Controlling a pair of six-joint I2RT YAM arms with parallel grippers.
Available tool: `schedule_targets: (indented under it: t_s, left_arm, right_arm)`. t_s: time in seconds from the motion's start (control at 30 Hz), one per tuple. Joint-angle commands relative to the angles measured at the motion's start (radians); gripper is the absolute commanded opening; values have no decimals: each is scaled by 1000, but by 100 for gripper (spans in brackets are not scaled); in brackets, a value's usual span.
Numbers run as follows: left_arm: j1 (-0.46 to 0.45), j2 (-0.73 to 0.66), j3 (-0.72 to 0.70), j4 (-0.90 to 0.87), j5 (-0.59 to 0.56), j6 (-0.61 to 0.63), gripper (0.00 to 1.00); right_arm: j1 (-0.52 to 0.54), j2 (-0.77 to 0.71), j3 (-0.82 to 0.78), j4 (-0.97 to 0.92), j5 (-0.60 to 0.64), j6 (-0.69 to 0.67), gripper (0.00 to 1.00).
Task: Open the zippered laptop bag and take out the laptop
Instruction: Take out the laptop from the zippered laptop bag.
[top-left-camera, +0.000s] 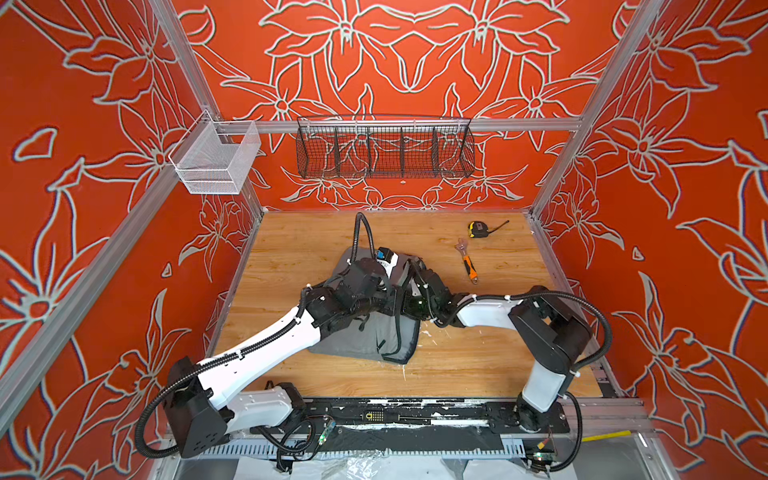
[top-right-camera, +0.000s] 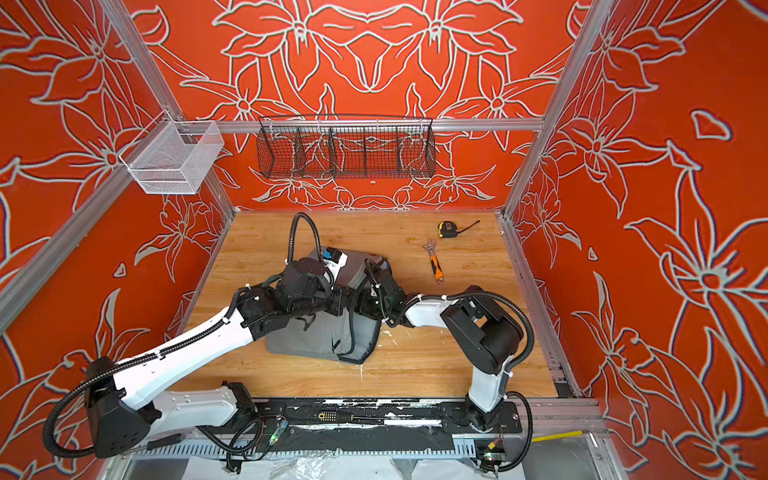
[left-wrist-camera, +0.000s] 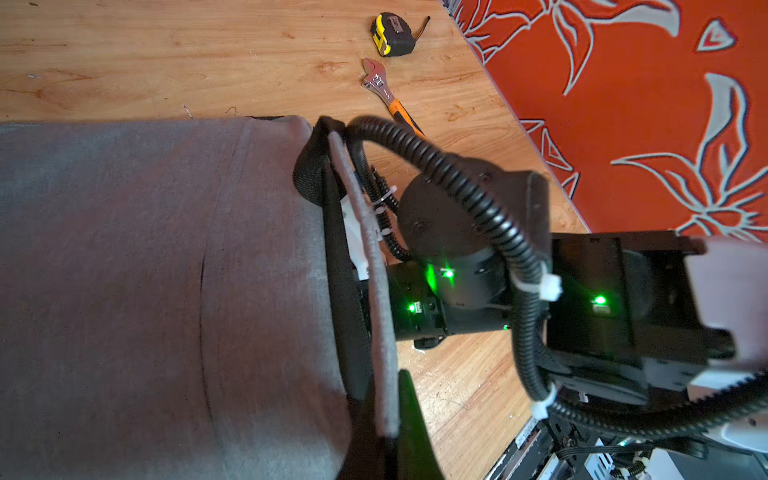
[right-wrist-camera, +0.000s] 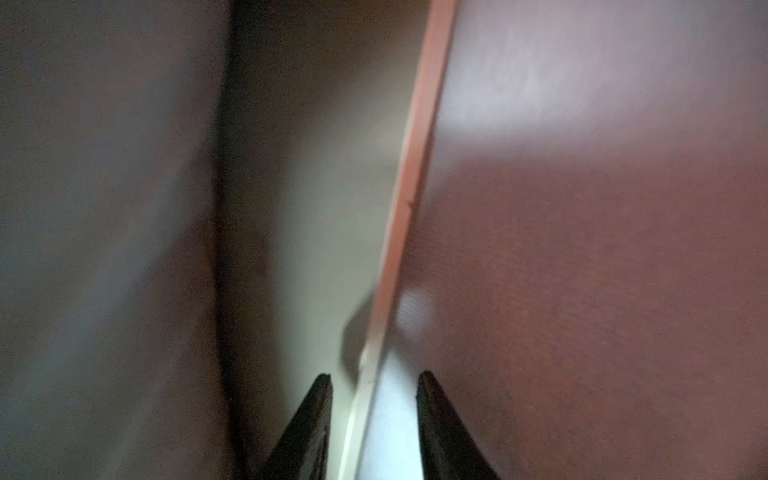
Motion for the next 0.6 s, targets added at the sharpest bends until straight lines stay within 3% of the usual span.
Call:
schedule_targets:
  t_s: [0.0,0.33,0.57]
  left_arm:
    - [24,-45,4,82,46,-19,0]
    - [124,-92,-66,139,173,-75,0]
    - [153,-117,-76,150,214,-93,0]
  right_arm:
    - [19,28,46,9,2,48,40]
    - [58,111,145,149,-91,121,41]
    - [58,200,100,365,-125,280,38]
